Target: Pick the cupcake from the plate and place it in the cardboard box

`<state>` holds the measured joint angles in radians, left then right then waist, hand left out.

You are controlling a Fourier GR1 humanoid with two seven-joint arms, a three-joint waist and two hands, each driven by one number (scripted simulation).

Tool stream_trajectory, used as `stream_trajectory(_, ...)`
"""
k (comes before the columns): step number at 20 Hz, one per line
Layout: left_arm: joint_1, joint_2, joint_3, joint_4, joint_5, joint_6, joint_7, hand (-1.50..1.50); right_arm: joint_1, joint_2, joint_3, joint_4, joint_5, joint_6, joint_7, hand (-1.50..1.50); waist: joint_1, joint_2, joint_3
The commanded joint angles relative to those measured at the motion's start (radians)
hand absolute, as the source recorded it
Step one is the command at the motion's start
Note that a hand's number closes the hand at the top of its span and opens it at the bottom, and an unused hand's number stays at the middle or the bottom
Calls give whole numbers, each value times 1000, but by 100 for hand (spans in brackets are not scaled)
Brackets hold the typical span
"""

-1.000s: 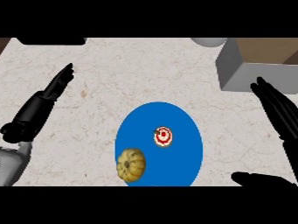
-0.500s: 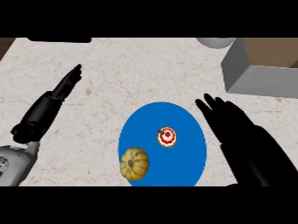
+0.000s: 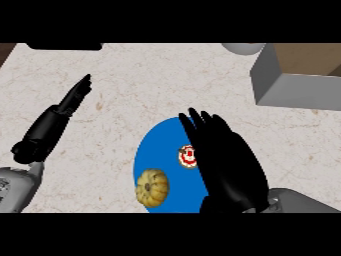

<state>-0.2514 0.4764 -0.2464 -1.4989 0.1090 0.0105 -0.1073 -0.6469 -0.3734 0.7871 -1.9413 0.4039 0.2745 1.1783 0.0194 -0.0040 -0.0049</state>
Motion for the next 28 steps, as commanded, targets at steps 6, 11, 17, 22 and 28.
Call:
stream_trajectory(6, -12, -16, 22, 20, -2, -7, 1, 0, -89, 227, 61, 197, 39, 82, 290, -150, -19, -2, 2)
stream_trajectory(11, 6, -23, 19, -10, -25, 11, 13, 0, -114, 253, 38, 270, 90, 97, 289, -150, -17, -3, 3)
stream_trajectory(17, 13, -10, 50, -18, -7, -21, 27, 0, -74, 263, 29, 326, 148, 114, 222, -150, -20, -2, 4)
stream_trajectory(22, 2, -54, 26, -15, -47, 6, 16, 0, -73, 315, 21, 402, 181, 145, 208, -150, -22, -1, 4)
stream_trajectory(28, -24, -42, 55, -24, -53, -16, 56, 0, -46, 336, -30, 463, 250, 134, 114, -150, -18, 2, 5)
